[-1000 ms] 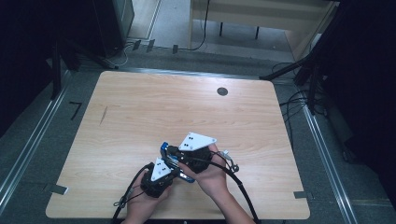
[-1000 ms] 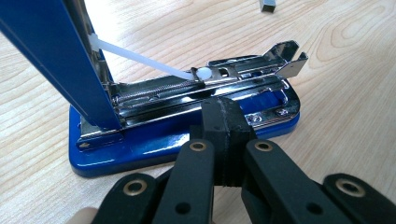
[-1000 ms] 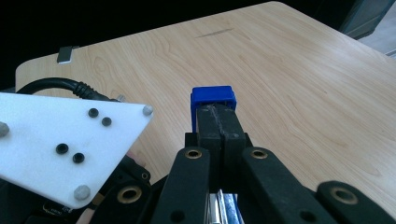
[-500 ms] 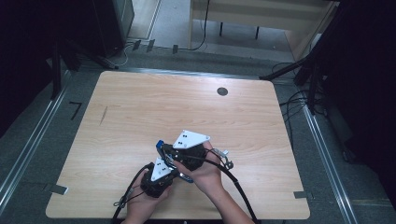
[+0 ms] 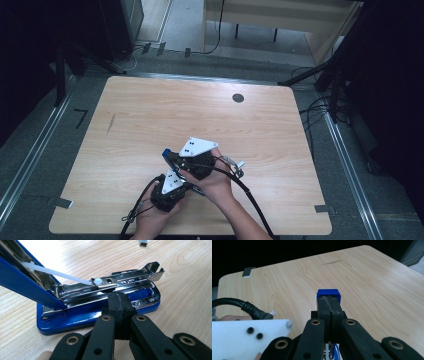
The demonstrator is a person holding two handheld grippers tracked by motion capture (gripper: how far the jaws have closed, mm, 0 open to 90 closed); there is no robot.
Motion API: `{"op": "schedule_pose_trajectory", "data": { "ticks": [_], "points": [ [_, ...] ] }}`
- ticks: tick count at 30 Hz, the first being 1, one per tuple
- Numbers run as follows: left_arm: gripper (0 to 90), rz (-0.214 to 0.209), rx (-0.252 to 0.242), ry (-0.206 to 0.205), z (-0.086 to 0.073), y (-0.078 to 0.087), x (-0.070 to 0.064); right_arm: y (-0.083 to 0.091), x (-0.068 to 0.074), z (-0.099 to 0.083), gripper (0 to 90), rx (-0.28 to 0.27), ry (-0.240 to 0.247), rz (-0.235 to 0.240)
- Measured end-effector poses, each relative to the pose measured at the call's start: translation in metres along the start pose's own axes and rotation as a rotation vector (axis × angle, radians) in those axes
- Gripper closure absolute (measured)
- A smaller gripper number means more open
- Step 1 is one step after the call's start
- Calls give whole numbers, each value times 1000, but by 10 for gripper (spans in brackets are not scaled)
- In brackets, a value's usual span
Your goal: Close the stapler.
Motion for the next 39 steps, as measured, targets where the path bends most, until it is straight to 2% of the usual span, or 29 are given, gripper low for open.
{"op": "schedule_pose_trajectory", "data": {
  "ticks": [5,10,21,39],
  "points": [
    [900,0,1,-2,0,0,0,-12,-2,-3,900,30,0,-2],
    [900,-1,2,-3,0,0,0,-17,-3,-3,900,23,-17,17],
    [900,-1,4,-4,0,0,0,-34,-4,-11,900,79,-9,30],
    [900,-2,4,-2,0,0,0,-53,-6,-20,900,137,-17,51]
  ]
}}
Point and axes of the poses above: each handheld gripper's, and its own axes: y roughly backward along the jaws, z roughly out of its top, x roughly to its left, the point moved 9 cm from there along -y, roughly forward along the jaws, and after that the axes turned 15 degrees about x, right-handed, at the moved point
